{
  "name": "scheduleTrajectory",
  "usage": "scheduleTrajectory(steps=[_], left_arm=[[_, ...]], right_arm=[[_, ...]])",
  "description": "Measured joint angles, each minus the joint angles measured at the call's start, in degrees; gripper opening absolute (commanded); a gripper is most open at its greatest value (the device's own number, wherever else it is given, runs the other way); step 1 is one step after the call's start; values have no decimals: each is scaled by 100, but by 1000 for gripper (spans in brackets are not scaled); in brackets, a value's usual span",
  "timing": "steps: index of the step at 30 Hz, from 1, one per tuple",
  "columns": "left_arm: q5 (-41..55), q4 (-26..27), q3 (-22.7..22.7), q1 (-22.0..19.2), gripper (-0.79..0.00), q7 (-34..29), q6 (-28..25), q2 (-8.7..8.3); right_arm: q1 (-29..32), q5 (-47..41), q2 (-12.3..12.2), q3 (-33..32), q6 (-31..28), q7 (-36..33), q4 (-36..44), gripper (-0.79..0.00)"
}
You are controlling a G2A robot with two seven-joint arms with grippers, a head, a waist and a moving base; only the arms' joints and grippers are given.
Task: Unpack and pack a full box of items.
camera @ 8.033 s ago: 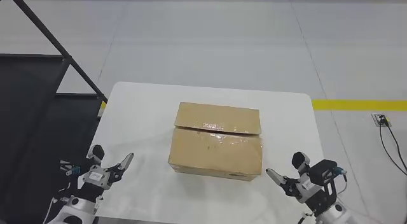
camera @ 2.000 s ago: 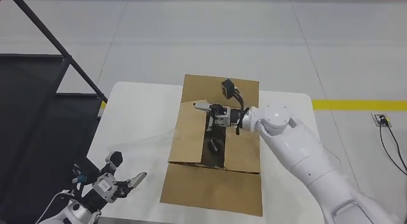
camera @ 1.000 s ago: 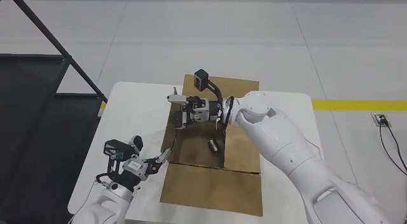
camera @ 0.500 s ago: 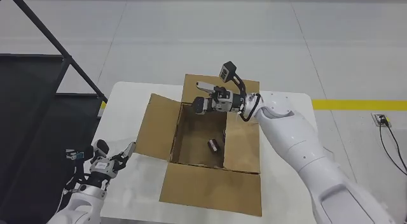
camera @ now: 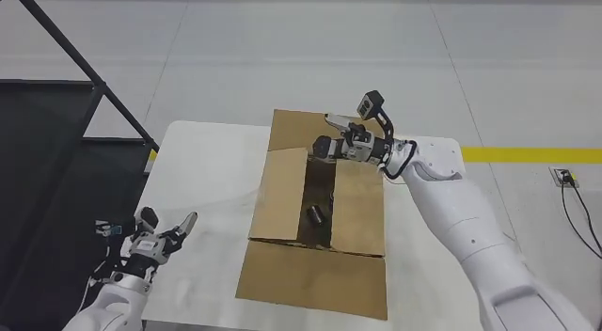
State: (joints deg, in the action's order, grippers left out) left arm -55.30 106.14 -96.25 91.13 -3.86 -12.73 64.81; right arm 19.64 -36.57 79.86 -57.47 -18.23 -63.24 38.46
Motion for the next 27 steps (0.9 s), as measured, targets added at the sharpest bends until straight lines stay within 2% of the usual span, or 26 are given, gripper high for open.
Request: scheduleTrajectory(steps=[4, 9, 15, 19, 27], left_arm=[[-655, 490, 158, 290, 0, -43, -504, -30], [-1200, 714, 519, 347, 0, 94, -439, -8], [-1307, 675, 683, 269, 0, 40, -421, 5], [-1387, 655, 715, 235, 0, -68, -491, 2], [-1709, 699, 931, 163, 0, -239, -615, -1]], right_arm=[[150, 215, -49, -67, 140, 338, 241, 0], [201, 1125, -123, 146, 827, 427, 418, 0], [317, 1767, -55, 491, 1214, 786, 632, 0], [304, 1637, 51, 627, 1237, 856, 688, 0], [178, 925, 275, 699, 905, 794, 800, 0]])
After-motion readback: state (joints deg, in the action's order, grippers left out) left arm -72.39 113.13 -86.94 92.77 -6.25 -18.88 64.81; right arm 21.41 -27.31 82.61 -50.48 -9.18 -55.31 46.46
